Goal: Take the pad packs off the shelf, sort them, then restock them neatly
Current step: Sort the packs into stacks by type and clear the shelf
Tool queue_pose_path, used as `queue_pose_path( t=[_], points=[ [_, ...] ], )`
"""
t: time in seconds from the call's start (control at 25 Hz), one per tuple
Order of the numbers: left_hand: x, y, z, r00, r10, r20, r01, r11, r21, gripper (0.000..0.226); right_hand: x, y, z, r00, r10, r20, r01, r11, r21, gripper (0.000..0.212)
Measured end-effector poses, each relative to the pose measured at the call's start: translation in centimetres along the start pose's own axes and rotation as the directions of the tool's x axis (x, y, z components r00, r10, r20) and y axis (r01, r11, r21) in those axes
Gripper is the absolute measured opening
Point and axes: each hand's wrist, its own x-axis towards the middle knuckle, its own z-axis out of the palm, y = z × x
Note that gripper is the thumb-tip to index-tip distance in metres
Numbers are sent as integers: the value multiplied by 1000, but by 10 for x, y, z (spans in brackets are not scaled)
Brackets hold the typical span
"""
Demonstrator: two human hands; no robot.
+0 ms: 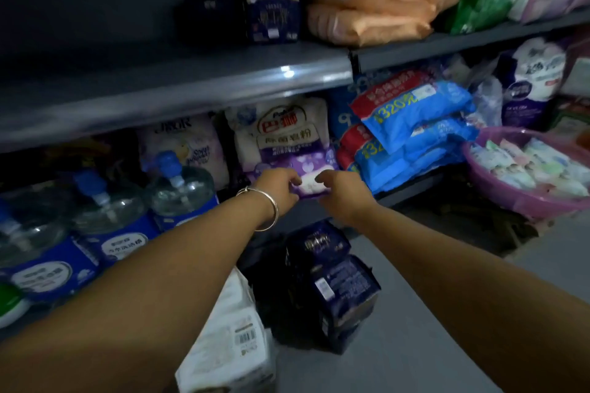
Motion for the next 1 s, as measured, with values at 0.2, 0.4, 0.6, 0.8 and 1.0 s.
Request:
queue_pose_path(
  t=[0.2, 0.4, 0.6, 0.8, 1.0],
  points=[
    [-18, 24, -114, 981, 142, -128, -145, 989, -12, 27, 19, -76, -82, 979, -116, -167, 108, 992, -61, 38],
    [-15, 24, -199, 940, 199, -276, -208, 978, -2, 23, 45, -123, -133, 960, -158, -232, 140, 986, -93, 39],
    [54, 18, -235, 933, 167, -318, -145, 985, 93, 36, 107, -128, -156, 940, -206, -274, 158, 970, -185, 37],
    [128, 4, -249, 929, 80, -360, -6, 979, 203, 58, 174, -126, -159, 917, -244, -315, 163, 952, -260, 50],
    [175, -11, -251, 931, 1, -365, 130, 934, 333, 67, 227, -137, -155, 931, -206, -302, 91, 931, -353, 71]
  ],
)
